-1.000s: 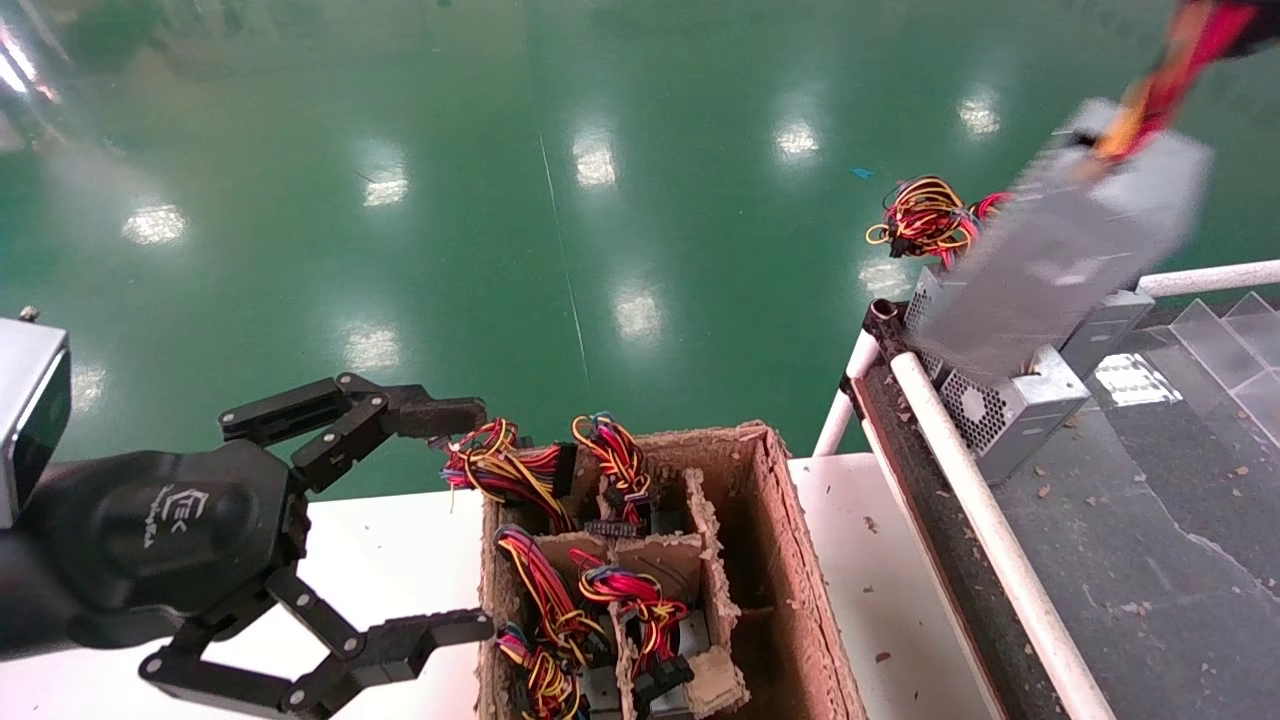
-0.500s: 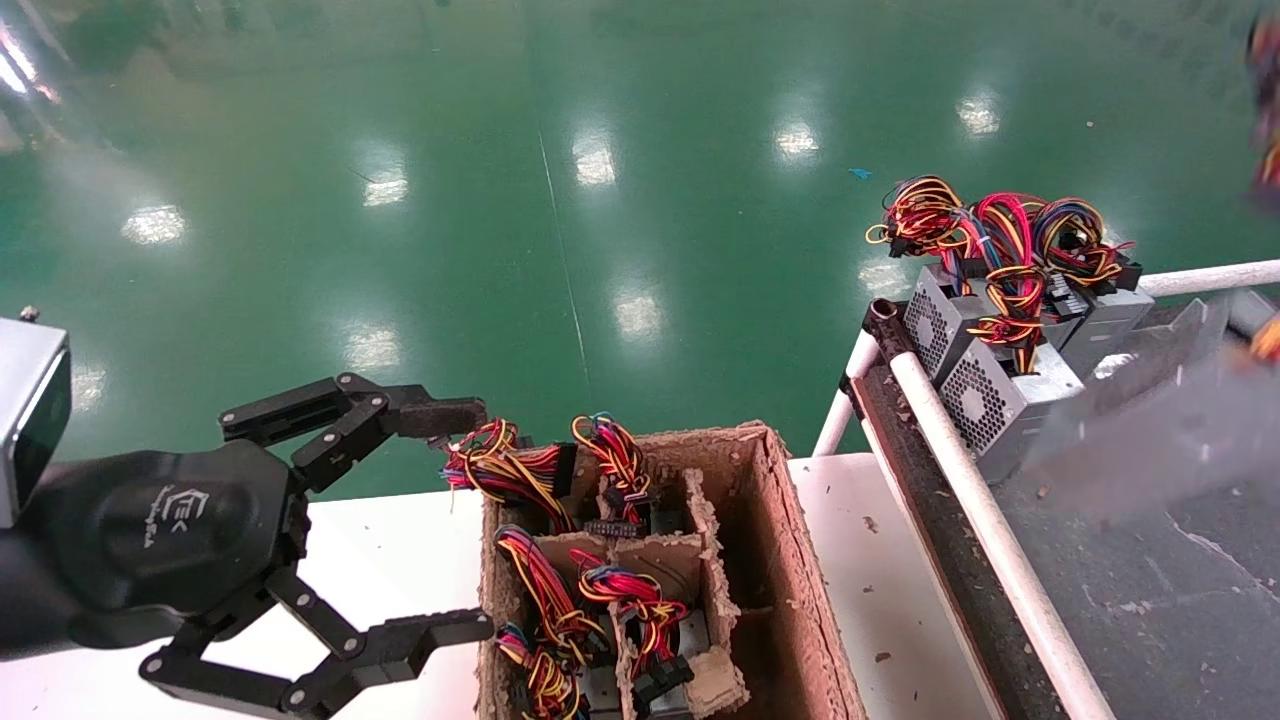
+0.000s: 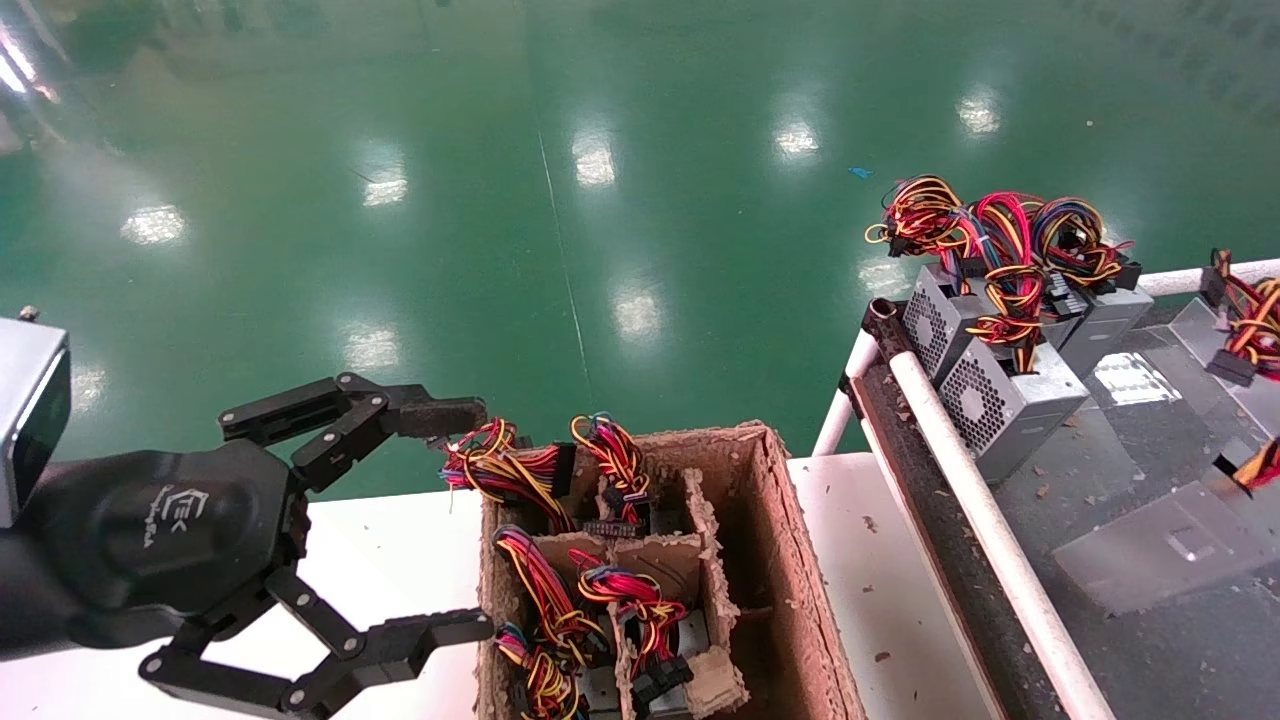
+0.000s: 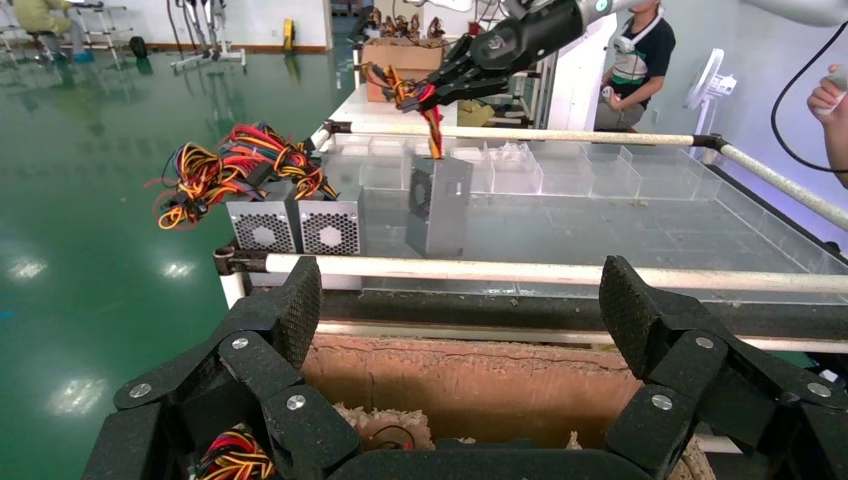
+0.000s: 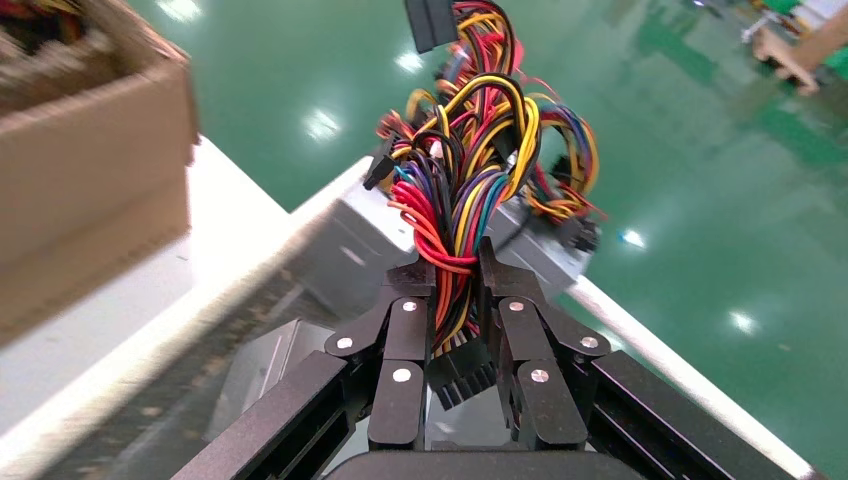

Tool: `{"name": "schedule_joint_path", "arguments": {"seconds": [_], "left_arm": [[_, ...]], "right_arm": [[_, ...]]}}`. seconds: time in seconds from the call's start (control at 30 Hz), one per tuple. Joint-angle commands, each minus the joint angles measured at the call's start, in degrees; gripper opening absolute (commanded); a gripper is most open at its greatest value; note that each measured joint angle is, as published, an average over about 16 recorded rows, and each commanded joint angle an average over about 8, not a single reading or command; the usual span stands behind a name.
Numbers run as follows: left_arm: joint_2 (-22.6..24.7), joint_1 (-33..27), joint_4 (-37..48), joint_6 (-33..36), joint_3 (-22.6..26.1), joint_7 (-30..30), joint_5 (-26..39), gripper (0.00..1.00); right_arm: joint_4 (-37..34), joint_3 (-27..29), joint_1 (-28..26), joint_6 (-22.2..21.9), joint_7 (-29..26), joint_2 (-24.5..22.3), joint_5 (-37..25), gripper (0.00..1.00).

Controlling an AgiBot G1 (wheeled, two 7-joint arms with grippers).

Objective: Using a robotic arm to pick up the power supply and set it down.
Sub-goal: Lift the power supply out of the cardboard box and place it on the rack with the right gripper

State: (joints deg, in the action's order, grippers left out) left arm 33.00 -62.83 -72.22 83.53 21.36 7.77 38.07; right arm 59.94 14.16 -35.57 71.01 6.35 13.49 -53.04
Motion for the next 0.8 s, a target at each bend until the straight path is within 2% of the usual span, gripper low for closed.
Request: {"name": "schedule_joint_path", "arguments": {"seconds": [0.03,0.2,0.37,0.57,0.8], "left_arm": [[0.0,0.0,0.0,0.0,0.0,0.0,0.0,1.0],[0.0,0.0,0.0,0.0,0.0,0.0,0.0,1.0],[0.0,0.0,0.0,0.0,0.0,0.0,0.0,1.0],[0.0,0.0,0.0,0.0,0.01,0.0,0.0,1.0],[0.0,0.0,0.0,0.0,0.01,0.0,-0.01,1.0]], "right_arm": [[1.09,1.29,1.89,-2.96,0.25,0.79,-1.18,0.0],[6.19,1.8,3.83,-8.49,-2.32,2.35,-3.09,0.0],[9.45,-0.97,1.91,-12.81,-4.62,3.36,-5.29,0.0],[10.04,-8.49,-6.3,-15.26,-6.79,5.39,-9.4,0.0],[5.84,-17.09,-19.06,-13.03,-7.85,9.45,-15.55,0.0]]}}
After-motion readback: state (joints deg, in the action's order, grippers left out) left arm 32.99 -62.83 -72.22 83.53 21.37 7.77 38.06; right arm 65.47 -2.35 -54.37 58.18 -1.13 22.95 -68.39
